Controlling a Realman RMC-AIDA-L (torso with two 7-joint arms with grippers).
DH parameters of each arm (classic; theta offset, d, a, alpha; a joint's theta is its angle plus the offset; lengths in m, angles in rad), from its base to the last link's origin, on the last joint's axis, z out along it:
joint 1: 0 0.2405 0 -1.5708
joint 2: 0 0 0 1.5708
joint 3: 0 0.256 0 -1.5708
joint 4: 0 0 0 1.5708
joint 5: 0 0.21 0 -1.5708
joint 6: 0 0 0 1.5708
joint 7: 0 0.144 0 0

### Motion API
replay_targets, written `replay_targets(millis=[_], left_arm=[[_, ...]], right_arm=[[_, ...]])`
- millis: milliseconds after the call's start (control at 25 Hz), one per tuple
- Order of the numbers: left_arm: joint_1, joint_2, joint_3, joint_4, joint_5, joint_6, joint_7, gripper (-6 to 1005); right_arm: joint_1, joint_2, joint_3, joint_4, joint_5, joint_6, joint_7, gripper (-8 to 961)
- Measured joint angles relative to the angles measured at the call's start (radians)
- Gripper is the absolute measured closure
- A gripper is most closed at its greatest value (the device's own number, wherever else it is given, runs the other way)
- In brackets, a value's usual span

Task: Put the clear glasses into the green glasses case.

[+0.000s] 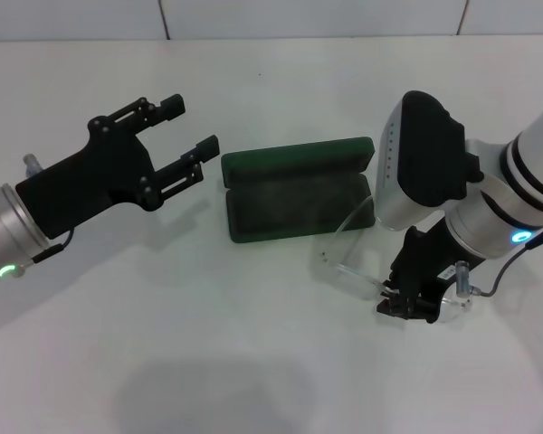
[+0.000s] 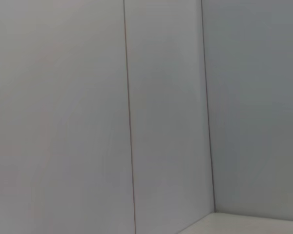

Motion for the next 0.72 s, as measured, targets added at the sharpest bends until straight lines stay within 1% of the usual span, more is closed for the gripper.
replay_targets(millis=[240, 520, 600, 640, 680, 720], left_arm=[[0.0, -0.002, 0.0, 0.001, -0.006, 0.0, 0.001, 335], [0.005, -0.004, 0.0, 0.001, -0.012, 0.002, 0.003, 335], [0.007, -0.004, 0.0, 0.002, -0.018, 0.005, 0.001, 335], [0.009, -0.004, 0.0, 0.002, -0.025, 0.009, -0.002, 335], [0.012, -0.004, 0.0, 0.004, -0.033, 0.014, -0.005, 335], [0.016, -0.004, 0.0, 0.005, -0.042, 0.02, -0.008, 335]], right_arm=[[-0.013, -0.001, 0.002, -0.007, 0.0, 0.019, -0.005, 802], [-0.043, -0.006, 0.034, -0.036, 0.01, 0.014, -0.049, 825], [-0.085, -0.005, 0.088, -0.074, 0.024, -0.002, -0.101, 828], [-0.118, -0.005, 0.125, -0.1, 0.061, -0.011, -0.147, 828], [-0.122, -0.005, 0.13, -0.104, 0.069, -0.013, -0.156, 827], [-0.141, -0.005, 0.15, -0.116, 0.098, -0.017, -0.189, 827]])
